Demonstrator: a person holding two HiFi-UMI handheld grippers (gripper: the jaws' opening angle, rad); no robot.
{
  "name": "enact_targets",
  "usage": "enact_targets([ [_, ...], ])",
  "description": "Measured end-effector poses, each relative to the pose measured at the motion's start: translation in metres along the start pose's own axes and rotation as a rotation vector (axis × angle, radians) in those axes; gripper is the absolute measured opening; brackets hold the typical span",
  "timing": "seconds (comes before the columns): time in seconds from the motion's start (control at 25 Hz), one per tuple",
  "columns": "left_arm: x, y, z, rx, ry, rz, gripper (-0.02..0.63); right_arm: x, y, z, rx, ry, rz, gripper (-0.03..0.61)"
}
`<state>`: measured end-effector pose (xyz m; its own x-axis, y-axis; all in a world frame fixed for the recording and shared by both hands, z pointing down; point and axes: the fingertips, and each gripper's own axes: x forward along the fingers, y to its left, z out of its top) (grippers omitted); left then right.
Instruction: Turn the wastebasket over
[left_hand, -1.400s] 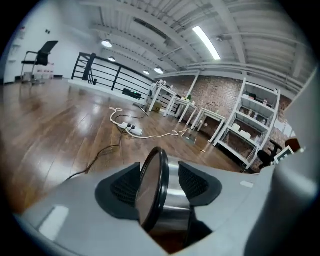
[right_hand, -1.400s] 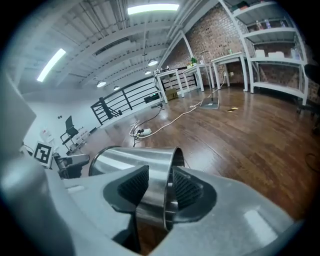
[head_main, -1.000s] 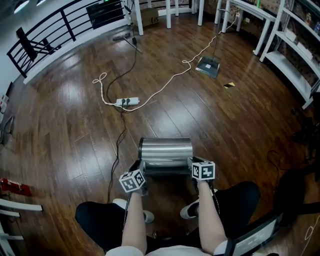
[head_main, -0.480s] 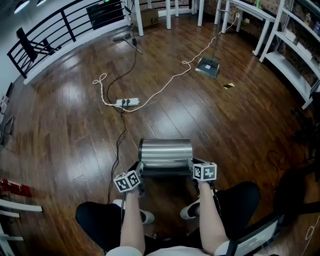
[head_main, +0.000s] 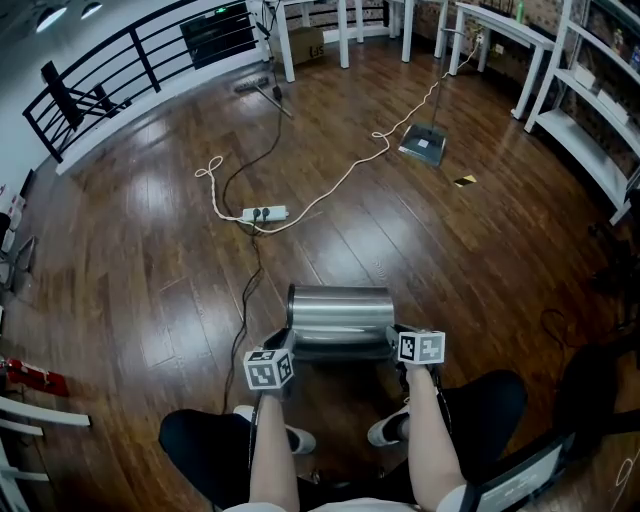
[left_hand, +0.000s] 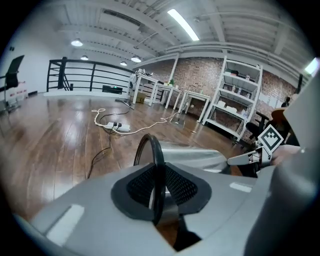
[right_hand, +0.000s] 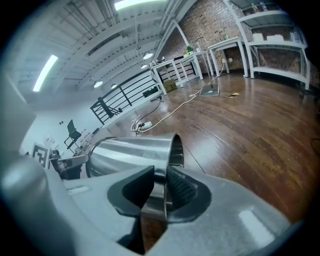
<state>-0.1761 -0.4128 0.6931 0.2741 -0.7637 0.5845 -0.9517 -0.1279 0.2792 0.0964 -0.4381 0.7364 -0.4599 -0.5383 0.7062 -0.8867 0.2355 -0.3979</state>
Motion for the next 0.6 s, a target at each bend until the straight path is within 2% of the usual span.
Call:
enact_targets([
  [0.24, -0.019, -0.022, 0.049, 0.196, -0.032, 0.006, 0.074, 0.011, 0.004, -0.016, 0.135, -0.006, 0.08, 0.068],
  [0.32, -0.03, -0.032, 0.068, 0.281, -0.057, 0.015, 0.072, 0.024, 0.012, -0.038, 0.178, 0.042, 0.109, 0.069],
  [0.4, -0.041, -0.049, 0.075, 0.404, -0.05, 0.008, 0.074, 0.046, 0.031, -0.076, 0.166, 0.149, 0.146, 0.067],
  [0.44, -0.043, -0.063, 0.073, 0.466, -0.038, -0.02, 0.073, 0.058, 0.048, -0.098, 0.139, 0.212, 0.177, 0.014],
  [0.48, -0.041, -0.08, 0.066, 0.518, -0.024, -0.063, 0.07, 0.07, 0.068, -0.118, 0.131, 0.258, 0.221, -0.012],
  [0.52, -0.037, -0.098, 0.056, 0.56, -0.01, -0.111, 0.067, 0.079, 0.089, -0.135, 0.165, 0.279, 0.271, -0.009],
  [0.6, -0.026, -0.132, 0.024, 0.632, 0.031, -0.193, 0.067, 0.089, 0.115, -0.164, 0.307, 0.28, 0.331, -0.008],
])
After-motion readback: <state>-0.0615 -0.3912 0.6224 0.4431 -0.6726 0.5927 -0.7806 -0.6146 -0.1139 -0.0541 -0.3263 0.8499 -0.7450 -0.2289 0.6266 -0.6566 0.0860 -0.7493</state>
